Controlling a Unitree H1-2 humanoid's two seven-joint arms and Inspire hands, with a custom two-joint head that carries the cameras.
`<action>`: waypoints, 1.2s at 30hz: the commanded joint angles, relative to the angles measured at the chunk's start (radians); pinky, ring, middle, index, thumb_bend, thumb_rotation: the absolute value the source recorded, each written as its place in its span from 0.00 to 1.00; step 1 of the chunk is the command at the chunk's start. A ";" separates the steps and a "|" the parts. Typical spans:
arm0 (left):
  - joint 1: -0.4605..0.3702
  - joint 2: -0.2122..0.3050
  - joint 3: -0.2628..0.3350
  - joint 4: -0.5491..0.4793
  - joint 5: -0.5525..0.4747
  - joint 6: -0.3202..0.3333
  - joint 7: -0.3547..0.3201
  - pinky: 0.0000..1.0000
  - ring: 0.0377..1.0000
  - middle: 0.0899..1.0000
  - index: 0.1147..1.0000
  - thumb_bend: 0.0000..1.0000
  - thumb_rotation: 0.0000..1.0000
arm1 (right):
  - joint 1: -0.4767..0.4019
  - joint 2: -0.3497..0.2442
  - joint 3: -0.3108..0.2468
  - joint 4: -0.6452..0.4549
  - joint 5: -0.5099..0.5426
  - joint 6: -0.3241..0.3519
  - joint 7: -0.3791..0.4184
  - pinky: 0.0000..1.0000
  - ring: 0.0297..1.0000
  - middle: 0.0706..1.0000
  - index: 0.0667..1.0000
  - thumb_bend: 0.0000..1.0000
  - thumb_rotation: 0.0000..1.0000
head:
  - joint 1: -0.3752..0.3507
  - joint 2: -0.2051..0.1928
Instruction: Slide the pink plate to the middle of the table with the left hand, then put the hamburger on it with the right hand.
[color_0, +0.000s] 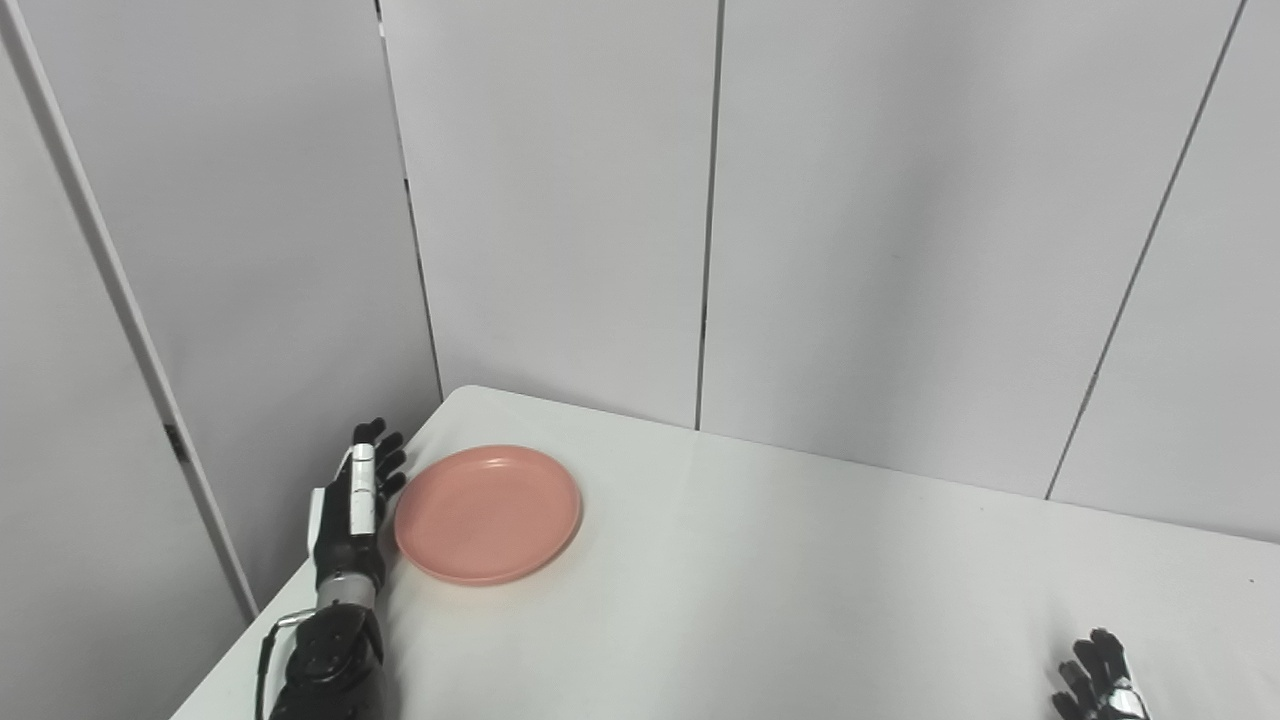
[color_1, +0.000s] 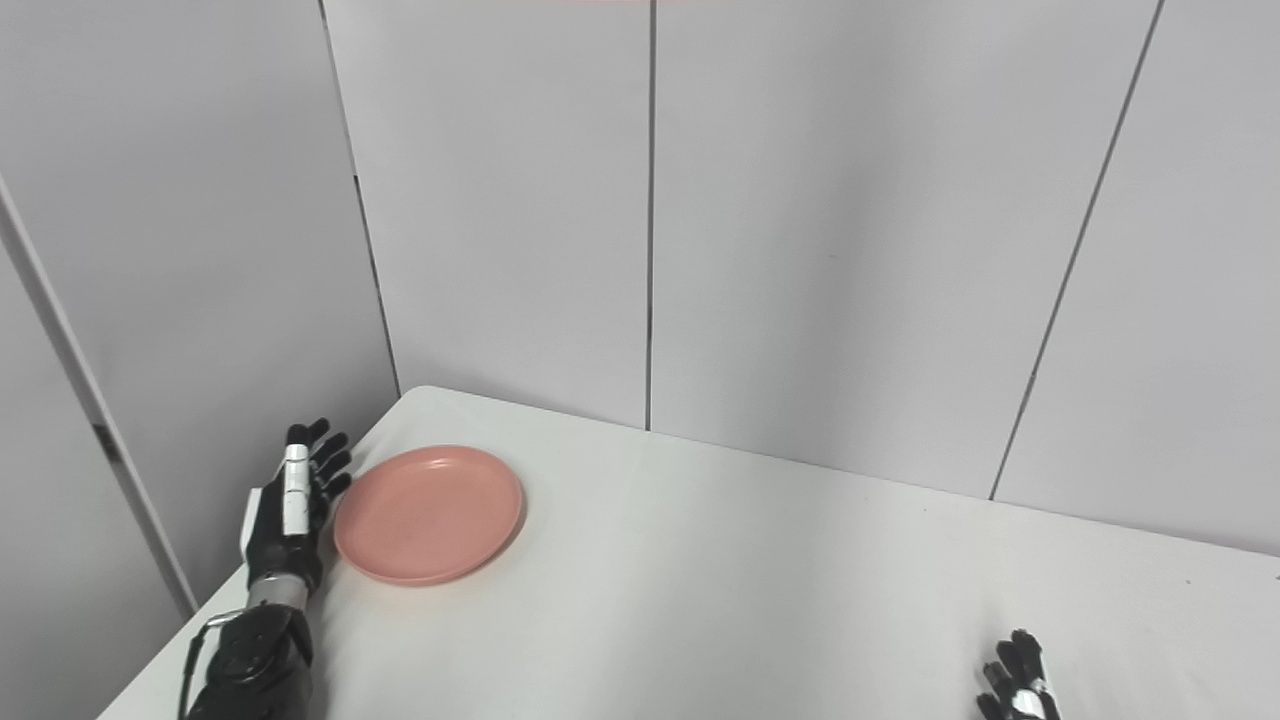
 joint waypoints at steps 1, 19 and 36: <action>-0.019 -0.003 -0.006 0.019 -0.016 -0.049 -0.018 0.85 0.86 0.84 0.84 0.86 1.00 | -0.004 -0.002 -0.006 -0.009 0.010 -0.054 0.012 1.00 1.00 1.00 1.00 0.60 0.94 | -0.001 0.001; -0.048 -0.088 -0.057 0.033 -0.050 -0.024 -0.068 0.81 0.83 0.81 0.81 0.90 1.00 | -0.002 0.008 -0.007 -0.019 0.009 -0.039 0.002 1.00 1.00 1.00 1.00 0.64 0.93 | -0.032 0.013; 0.024 -0.175 -0.123 -0.152 -0.105 0.125 -0.142 0.84 0.85 0.82 0.81 0.84 1.00 | 0.008 0.018 0.021 -0.083 -0.015 0.031 -0.010 1.00 1.00 1.00 1.00 0.55 0.97 | -0.206 0.056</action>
